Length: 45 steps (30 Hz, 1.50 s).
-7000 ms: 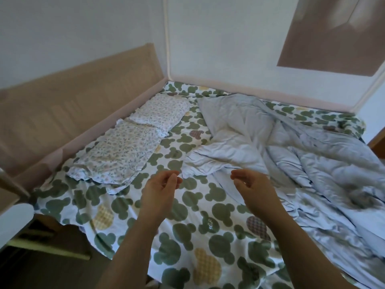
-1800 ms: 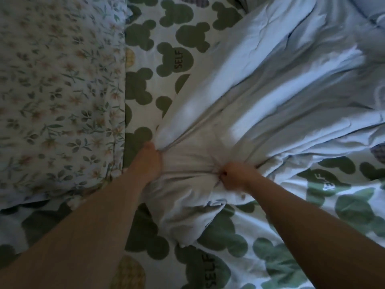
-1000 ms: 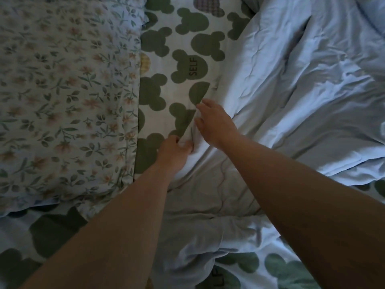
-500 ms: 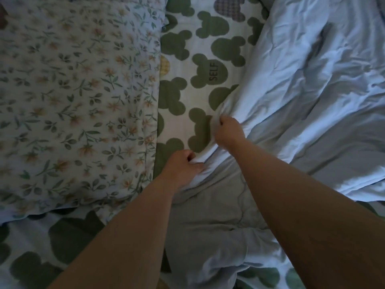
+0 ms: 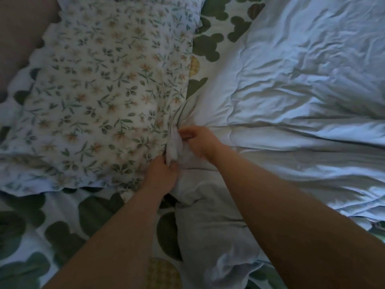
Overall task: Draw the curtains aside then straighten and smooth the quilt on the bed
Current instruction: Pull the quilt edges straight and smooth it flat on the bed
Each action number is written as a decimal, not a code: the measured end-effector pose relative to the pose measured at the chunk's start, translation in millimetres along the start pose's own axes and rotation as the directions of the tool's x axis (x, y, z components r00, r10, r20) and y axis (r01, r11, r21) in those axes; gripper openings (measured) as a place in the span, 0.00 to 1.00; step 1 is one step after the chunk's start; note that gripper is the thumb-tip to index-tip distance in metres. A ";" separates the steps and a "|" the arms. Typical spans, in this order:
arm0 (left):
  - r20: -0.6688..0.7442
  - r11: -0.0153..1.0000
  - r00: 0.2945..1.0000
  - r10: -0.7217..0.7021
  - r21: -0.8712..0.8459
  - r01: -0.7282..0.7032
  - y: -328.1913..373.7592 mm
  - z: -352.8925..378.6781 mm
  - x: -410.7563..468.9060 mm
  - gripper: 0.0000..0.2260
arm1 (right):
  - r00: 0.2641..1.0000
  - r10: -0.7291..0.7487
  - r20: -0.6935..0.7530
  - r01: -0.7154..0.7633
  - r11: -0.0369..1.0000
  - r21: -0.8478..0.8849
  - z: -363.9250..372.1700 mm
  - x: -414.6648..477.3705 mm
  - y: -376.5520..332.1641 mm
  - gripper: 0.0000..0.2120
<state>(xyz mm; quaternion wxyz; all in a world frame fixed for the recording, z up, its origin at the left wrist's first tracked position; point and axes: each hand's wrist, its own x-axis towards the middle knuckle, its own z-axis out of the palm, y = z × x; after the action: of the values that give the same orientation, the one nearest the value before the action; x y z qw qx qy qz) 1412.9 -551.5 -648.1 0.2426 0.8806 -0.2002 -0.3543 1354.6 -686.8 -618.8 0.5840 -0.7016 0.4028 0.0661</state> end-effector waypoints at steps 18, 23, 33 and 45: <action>0.051 0.997 0.996 0.075 -0.010 -0.075 -3.7 34.7 -76.8 0.22 | 0.962 0.265 -0.070 -0.253 0.763 -0.595 -36.9 -126.5 114.4 0.34; -0.075 0.997 0.994 -0.082 -0.002 0.082 -37.9 7.4 -85.6 0.19 | 0.992 0.073 -0.108 -0.128 0.685 -0.718 10.1 -136.9 102.3 0.12; 0.002 0.978 0.986 -0.169 -0.124 0.168 -95.6 -21.7 -124.3 0.28 | 0.983 -0.157 -0.092 0.082 0.834 -0.545 80.9 -150.1 80.6 0.13; -0.102 0.869 0.954 -0.281 -0.449 0.208 -76.9 10.7 -170.3 0.23 | 0.993 -0.099 -0.063 0.022 0.685 -0.728 34.1 -218.6 101.7 0.17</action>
<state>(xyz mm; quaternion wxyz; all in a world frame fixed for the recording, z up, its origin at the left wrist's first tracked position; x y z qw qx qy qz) 1305.2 -403.5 -608.9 0.4007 0.8489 0.0176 -0.3442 1156.4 -549.7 -584.2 0.2404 -0.8906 0.3481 0.1667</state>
